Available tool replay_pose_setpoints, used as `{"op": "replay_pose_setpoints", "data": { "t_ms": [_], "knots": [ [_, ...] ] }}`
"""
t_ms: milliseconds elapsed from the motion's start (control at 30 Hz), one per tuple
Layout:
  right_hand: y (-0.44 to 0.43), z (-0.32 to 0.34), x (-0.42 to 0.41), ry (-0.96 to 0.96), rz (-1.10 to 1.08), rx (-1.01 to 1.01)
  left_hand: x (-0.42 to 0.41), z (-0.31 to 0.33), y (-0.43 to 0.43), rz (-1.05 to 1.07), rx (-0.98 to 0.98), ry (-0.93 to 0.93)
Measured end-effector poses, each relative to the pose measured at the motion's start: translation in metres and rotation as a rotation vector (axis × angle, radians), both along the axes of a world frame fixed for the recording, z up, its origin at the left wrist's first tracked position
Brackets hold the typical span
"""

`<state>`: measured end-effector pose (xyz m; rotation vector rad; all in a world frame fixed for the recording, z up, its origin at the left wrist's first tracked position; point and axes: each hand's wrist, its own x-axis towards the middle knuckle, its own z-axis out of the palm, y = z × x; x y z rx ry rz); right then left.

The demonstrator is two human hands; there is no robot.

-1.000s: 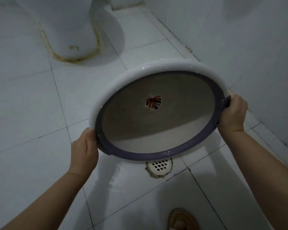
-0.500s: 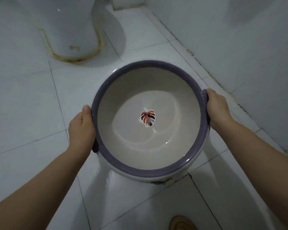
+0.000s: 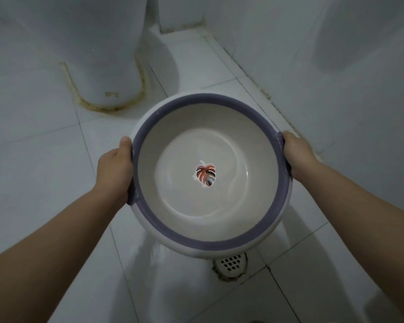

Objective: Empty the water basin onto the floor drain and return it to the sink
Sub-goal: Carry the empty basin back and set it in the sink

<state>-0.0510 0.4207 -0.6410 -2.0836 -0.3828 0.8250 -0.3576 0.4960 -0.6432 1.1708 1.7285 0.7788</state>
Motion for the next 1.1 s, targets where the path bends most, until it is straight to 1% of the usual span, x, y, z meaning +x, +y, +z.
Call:
{"op": "replay_pose_setpoints", "data": {
  "t_ms": [133, 333, 467, 600, 733, 833, 900, 1000, 1100],
  "knots": [
    [0.019, 0.061, -0.007, -0.020, 0.018, -0.028, -0.006, 0.058, 0.011, 0.044, -0.050, -0.007],
    [0.036, 0.190, -0.014, -0.027, 0.033, -0.056, -0.015, 0.185, 0.020, 0.076, -0.085, -0.046],
    [0.037, 0.298, -0.016, -0.043, 0.052, -0.070, -0.022, 0.286, 0.019, 0.083, -0.094, -0.083],
    [0.031, 0.402, -0.015, -0.091, 0.130, -0.053, -0.025, 0.387, 0.016, 0.075, -0.106, -0.132],
    [0.021, 0.484, -0.016, -0.007, 0.103, -0.008, -0.031, 0.467, 0.016, 0.046, -0.109, -0.153],
    [0.011, 0.545, -0.018, 0.096, 0.027, 0.058, -0.035, 0.529, 0.019, 0.038, -0.094, -0.157],
    [0.003, 0.576, -0.020, 0.144, 0.026, 0.089, -0.035, 0.560, 0.020, 0.039, -0.080, -0.168],
    [-0.012, 0.616, -0.022, 0.174, 0.059, 0.143, -0.040, 0.600, 0.021, 0.036, -0.088, -0.191],
    [-0.033, 0.653, -0.024, 0.151, 0.080, 0.184, -0.044, 0.635, 0.017, 0.020, -0.115, -0.253]
  ]
}}
